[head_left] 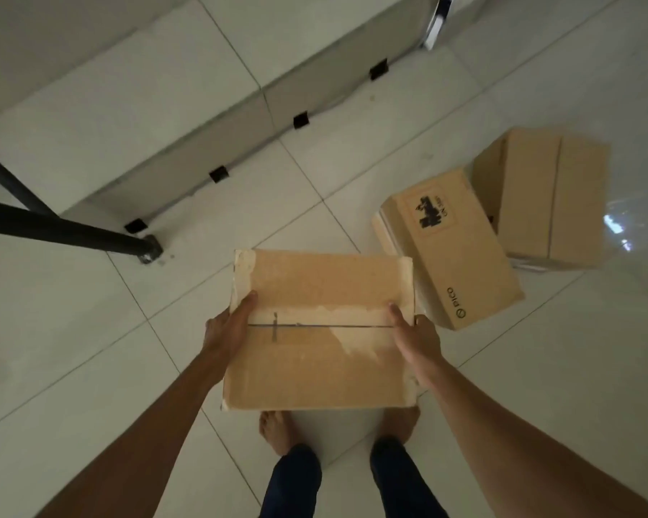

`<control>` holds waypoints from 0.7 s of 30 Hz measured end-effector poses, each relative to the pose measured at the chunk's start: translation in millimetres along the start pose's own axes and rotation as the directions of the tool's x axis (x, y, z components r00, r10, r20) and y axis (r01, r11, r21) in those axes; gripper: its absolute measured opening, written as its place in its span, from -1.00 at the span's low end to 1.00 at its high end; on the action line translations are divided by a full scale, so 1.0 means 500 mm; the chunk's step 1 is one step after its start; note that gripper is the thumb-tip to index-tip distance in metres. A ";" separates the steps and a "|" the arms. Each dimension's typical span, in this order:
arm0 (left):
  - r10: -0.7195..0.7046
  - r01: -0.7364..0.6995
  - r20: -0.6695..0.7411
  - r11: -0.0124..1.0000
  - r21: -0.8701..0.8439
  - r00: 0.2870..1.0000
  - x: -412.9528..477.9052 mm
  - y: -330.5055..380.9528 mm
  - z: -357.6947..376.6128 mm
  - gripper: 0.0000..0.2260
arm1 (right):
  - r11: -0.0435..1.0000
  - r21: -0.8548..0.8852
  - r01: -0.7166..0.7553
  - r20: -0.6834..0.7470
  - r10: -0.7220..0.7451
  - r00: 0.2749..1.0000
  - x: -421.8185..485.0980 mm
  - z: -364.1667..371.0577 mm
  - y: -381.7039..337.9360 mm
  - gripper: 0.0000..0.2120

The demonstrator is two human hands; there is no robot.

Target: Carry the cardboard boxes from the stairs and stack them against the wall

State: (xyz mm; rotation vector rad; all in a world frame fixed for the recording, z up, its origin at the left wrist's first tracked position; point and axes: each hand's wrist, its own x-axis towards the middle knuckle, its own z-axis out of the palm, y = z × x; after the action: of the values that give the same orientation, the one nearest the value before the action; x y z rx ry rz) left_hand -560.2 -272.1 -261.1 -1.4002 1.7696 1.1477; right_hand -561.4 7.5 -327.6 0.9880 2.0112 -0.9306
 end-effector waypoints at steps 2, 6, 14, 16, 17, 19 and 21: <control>0.081 -0.079 0.024 0.994 -0.071 0.996 -0.054 -0.036 -0.011 -0.28 | 0.999 0.032 0.024 -0.028 -0.023 0.999 -0.058 -0.038 -0.029 -0.28; 0.175 -0.173 0.010 0.981 -0.089 0.985 -0.195 0.005 -0.072 -0.36 | 0.995 -0.005 0.096 -0.039 -0.096 0.995 -0.185 -0.133 -0.107 -0.24; 0.341 -0.347 -0.069 0.932 -0.108 0.937 -0.459 0.089 -0.178 -0.13 | 0.944 -0.132 0.301 -0.225 -0.324 0.919 -0.461 -0.331 -0.222 -0.27; 0.384 -0.383 -0.031 0.908 -0.170 0.923 -0.541 0.131 -0.205 -0.21 | 0.925 -0.148 0.350 -0.282 -0.379 0.881 -0.521 -0.381 -0.246 -0.31; 0.420 -0.413 -0.011 0.888 -0.204 0.908 -0.577 0.151 -0.219 -0.31 | 0.913 -0.152 0.378 -0.312 -0.407 0.858 -0.549 -0.407 -0.258 -0.34; 0.487 -0.470 0.035 0.857 -0.211 0.873 -0.631 0.184 -0.243 -0.43 | 0.896 -0.158 0.414 -0.370 -0.443 0.817 -0.607 -0.457 -0.278 -0.37; 0.535 -0.515 0.074 0.836 -0.189 0.842 -0.680 0.212 -0.265 -0.42 | 0.893 -0.165 0.419 -0.423 -0.448 0.788 -0.663 -0.503 -0.285 -0.34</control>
State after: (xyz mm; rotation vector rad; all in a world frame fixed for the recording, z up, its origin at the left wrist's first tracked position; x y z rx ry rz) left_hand -565.6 -232.3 116.8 -0.9085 2.0735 1.6585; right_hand -595.5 37.7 109.8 0.7612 2.7313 -0.9187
